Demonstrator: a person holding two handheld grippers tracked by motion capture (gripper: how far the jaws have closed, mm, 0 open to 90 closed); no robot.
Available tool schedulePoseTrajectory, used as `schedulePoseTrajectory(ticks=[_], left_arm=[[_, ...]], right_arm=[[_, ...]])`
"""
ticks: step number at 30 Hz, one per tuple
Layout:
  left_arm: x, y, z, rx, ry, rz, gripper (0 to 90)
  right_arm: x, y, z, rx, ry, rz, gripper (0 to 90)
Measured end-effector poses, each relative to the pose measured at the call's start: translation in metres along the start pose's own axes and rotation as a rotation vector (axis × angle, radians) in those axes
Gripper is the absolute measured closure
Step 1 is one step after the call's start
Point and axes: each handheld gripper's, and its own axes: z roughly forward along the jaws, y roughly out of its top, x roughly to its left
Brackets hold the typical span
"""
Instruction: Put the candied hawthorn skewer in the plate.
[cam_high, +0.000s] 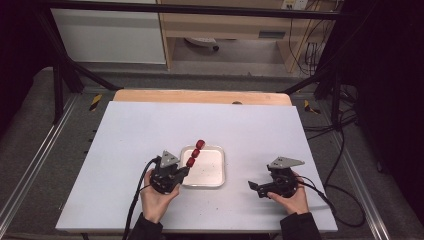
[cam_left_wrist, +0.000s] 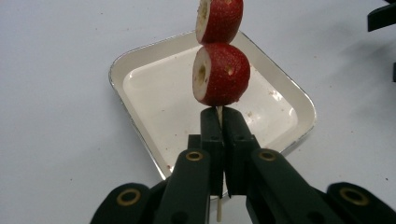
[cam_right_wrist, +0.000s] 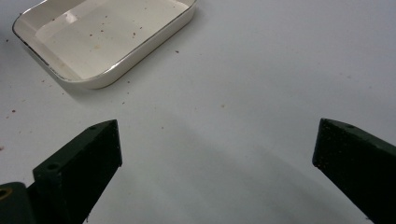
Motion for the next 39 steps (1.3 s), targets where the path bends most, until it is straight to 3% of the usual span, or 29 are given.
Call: schedulePoseTrajectory(ticks=[10, 20, 25, 33, 35, 39], left_arm=[[0.002, 0.015, 0.028, 0.121, 0.06, 0.04, 87.9], [-0.004, 0.012, 0.046, 0.222, 0.077, 0.074, 87.9], [-0.005, 0.011, 0.052, 0.27, 0.081, 0.064, 87.9], [-0.007, 0.009, 0.055, 0.279, 0.088, 0.086, 87.3], [-0.006, 0.009, 0.053, 0.277, 0.092, 0.099, 84.0], [-0.001, 0.011, 0.042, 0.24, 0.058, 0.117, 73.0]], right_arm=[[-0.005, -0.011, -0.008, 0.0, -0.006, 0.004, 1.9], [-0.006, -0.013, -0.01, -0.003, -0.005, 0.012, 2.2], [-0.005, -0.014, -0.007, 0.006, -0.004, 0.01, 2.2], [-0.005, -0.014, -0.007, 0.009, -0.006, 0.007, 2.1], [-0.005, -0.014, -0.007, 0.008, -0.008, 0.009, 2.1], [-0.005, -0.014, -0.008, 0.005, -0.008, 0.017, 2.1]])
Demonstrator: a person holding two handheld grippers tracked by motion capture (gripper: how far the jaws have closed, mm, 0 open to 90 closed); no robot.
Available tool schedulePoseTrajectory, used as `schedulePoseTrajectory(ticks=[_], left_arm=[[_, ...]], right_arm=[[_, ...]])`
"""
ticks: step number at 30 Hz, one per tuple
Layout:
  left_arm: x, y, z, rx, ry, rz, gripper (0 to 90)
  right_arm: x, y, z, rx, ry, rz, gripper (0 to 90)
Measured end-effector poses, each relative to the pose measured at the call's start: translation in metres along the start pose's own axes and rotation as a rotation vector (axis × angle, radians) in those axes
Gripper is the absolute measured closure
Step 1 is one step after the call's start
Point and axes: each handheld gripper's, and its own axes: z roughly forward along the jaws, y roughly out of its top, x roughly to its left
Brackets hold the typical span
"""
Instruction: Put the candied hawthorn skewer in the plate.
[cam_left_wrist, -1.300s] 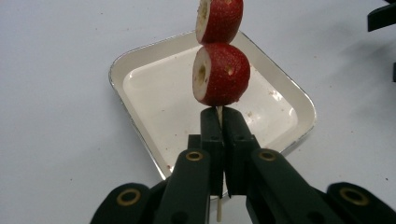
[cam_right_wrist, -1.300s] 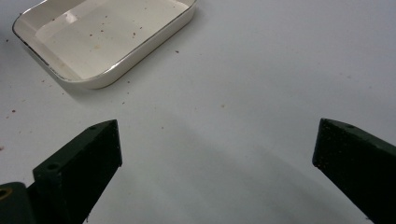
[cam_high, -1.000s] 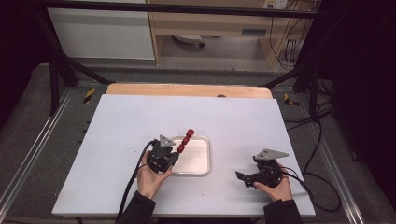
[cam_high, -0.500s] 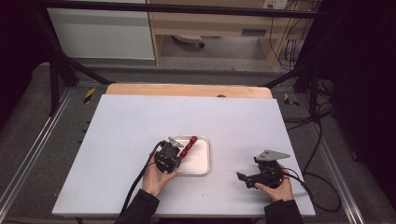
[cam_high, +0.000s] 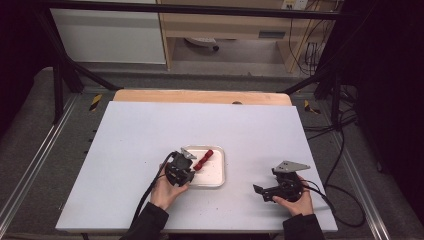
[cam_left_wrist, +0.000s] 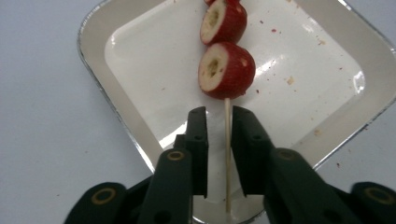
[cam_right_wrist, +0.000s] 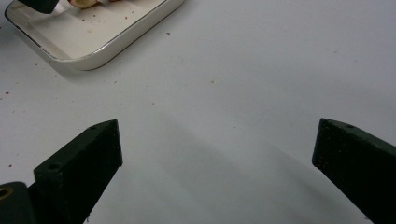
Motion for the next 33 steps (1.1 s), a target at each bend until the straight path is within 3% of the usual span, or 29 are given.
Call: schedulePoseTrajectory(ticks=[5, 8, 12, 19, 22, 28, 33], left_arm=[[0.015, 0.0, -0.019, -0.061, -0.078, -0.018, 51.9], [0.022, -0.003, -0.028, -0.078, -0.108, 0.004, 37.1], [0.034, -0.016, -0.041, -0.107, -0.14, 0.031, 28.6], [0.057, -0.05, -0.058, -0.158, -0.129, 0.033, 15.4], [0.066, -0.067, -0.061, -0.175, -0.107, 0.025, 13.9], [0.085, -0.101, -0.067, -0.228, -0.092, -0.03, 12.9], [0.095, -0.12, -0.067, -0.241, -0.066, -0.028, 12.2]], right_arm=[[0.0, 0.0, -0.001, -0.003, -0.003, 0.002, 1.9], [-0.001, 0.001, -0.002, -0.007, -0.001, 0.004, 1.8], [-0.001, 0.001, -0.003, -0.01, -0.002, 0.007, 1.5], [-0.001, 0.001, -0.003, -0.008, -0.006, 0.006, 1.2], [-0.001, 0.001, -0.003, -0.004, -0.004, 0.007, 1.1], [-0.001, 0.0, -0.002, 0.007, -0.002, 0.006, 0.7], [0.0, -0.001, -0.001, 0.014, 0.005, 0.008, 0.6]])
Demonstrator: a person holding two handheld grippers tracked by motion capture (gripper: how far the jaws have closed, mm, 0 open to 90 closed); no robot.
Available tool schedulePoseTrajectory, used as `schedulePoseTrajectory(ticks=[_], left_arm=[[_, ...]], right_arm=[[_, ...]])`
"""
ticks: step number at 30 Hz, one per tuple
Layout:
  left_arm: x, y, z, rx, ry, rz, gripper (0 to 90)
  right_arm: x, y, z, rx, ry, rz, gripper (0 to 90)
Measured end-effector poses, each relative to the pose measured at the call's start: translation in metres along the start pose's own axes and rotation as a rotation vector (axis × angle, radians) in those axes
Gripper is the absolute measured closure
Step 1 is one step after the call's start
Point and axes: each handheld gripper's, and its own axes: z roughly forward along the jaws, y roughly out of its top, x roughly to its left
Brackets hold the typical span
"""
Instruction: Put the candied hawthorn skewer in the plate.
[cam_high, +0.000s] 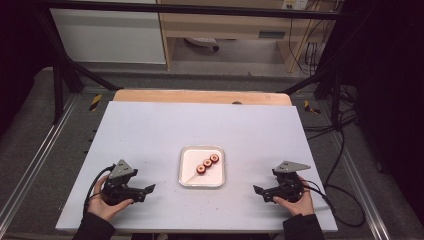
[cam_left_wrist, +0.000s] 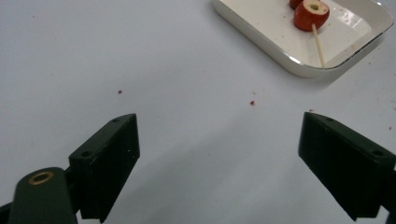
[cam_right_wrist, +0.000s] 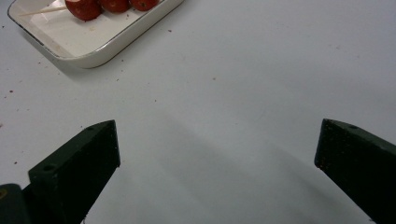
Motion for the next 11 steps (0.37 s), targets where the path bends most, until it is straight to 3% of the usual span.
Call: schedulePoseTrajectory(ticks=[11], left_arm=[[0.0042, -0.008, 0.003, 0.018, -0.004, -0.006, 11.4]], right_arm=[[0.0012, -0.0008, 0.0017, 0.009, 0.01, 0.002, 0.7]])
